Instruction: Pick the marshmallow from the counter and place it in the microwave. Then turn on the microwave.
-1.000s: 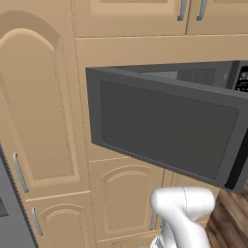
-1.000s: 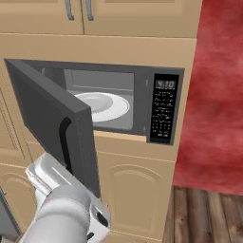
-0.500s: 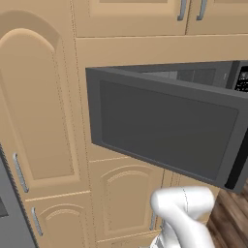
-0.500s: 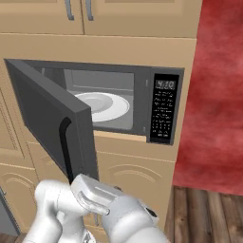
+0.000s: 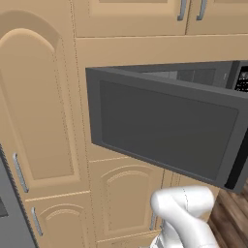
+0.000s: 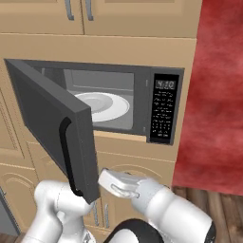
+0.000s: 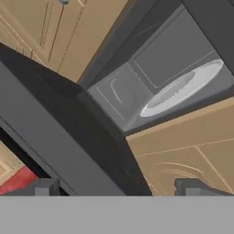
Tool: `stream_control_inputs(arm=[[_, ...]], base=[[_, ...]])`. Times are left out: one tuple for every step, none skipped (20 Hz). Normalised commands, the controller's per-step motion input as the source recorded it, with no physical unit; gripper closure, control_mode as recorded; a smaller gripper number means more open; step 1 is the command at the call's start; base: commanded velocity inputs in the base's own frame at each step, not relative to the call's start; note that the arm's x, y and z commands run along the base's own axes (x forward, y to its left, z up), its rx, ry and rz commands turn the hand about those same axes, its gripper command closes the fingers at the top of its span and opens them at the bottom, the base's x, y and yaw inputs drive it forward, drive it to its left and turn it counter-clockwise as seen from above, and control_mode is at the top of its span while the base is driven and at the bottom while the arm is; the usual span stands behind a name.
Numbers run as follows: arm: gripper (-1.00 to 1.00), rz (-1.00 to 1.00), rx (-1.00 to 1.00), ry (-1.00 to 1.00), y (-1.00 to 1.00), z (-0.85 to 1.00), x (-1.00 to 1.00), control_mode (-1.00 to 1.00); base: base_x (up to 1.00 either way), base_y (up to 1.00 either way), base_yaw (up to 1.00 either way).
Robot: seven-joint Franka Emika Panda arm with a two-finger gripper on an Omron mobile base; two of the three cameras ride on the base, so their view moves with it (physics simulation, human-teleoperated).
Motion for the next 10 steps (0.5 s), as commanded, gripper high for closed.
stream_control_inputs(arm=[[-1.0,0.12,0.0,-0.1,0.01,-0.21,0.56,-1.0],[-1.0,0.11,0.0,-0.1,0.0,-0.18,0.54,-1.0],[-1.0,0.1,0.0,-0.11,0.0,-0.15,0.5,-1.0],[-1.0,0.1,0.0,-0.11,0.0,-0.13,0.47,-1.0],[-1.0,0.1,0.0,-0.12,0.0,-0.11,0.44,-1.0],[-1.0,0.1,0.0,-0.12,0.0,-0.09,0.42,-1.0],[-1.0,0.1,0.0,-0.12,0.0,-0.09,0.43,-1.0],[-1.0,0.09,0.0,-0.12,0.0,-0.09,0.43,-1.0],[-1.0,0.09,0.0,-0.12,0.0,-0.09,0.4,-1.0],[-1.0,0.08,0.0,-0.11,0.0,-0.09,0.39,-1.0]], base=[[0.0,0.0,0.0],[0.0,0.0,0.0],[0.0,0.0,0.0],[0.0,0.0,0.0],[0.0,0.0,0.0],[0.0,0.0,0.0],[0.0,0.0,0.0],[0.0,0.0,0.0],[0.0,0.0,0.0],[0.0,0.0,0.0]])
